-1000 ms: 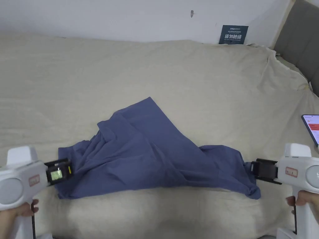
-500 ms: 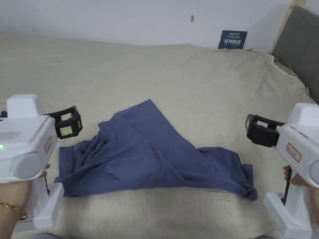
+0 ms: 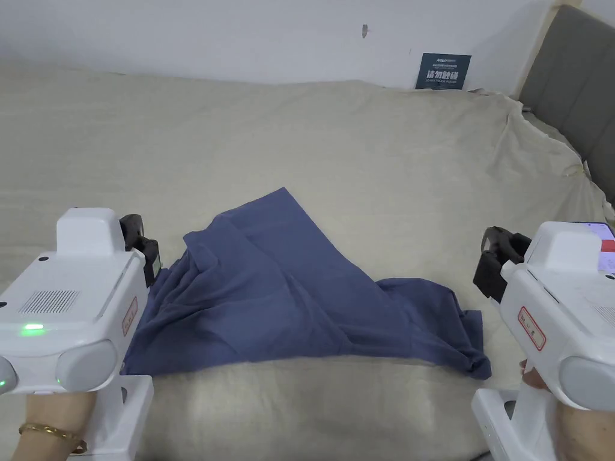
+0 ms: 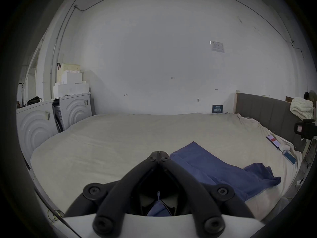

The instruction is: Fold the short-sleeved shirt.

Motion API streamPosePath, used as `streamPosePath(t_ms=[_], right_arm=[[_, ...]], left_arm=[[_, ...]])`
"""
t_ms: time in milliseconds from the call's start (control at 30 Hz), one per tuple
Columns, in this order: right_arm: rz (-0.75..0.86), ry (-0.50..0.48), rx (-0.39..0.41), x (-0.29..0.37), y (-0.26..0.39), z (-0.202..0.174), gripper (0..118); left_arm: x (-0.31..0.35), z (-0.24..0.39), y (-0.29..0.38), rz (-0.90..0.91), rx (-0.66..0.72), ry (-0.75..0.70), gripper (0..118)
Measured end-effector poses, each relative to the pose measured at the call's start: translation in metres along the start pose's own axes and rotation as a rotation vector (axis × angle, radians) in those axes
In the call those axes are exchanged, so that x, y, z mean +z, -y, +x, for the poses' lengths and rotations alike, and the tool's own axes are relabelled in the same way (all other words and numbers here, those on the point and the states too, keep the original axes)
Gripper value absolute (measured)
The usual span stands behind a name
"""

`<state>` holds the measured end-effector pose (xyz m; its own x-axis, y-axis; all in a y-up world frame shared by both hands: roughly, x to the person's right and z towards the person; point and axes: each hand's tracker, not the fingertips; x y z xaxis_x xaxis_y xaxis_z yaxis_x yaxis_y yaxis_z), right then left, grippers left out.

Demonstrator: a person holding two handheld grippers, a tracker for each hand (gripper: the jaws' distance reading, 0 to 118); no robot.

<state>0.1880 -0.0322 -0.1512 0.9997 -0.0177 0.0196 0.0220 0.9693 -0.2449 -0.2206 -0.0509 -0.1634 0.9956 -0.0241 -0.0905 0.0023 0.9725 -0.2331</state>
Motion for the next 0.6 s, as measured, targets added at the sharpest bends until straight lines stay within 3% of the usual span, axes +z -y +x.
streamPosePath(t_ms=[600], right_arm=[[-0.02, -0.016, -0.001, -0.0018, -0.0009, -0.002, 0]], left_arm=[[0.0005, 0.0006, 0.0009, -0.03, 0.014, 0.014, 0]])
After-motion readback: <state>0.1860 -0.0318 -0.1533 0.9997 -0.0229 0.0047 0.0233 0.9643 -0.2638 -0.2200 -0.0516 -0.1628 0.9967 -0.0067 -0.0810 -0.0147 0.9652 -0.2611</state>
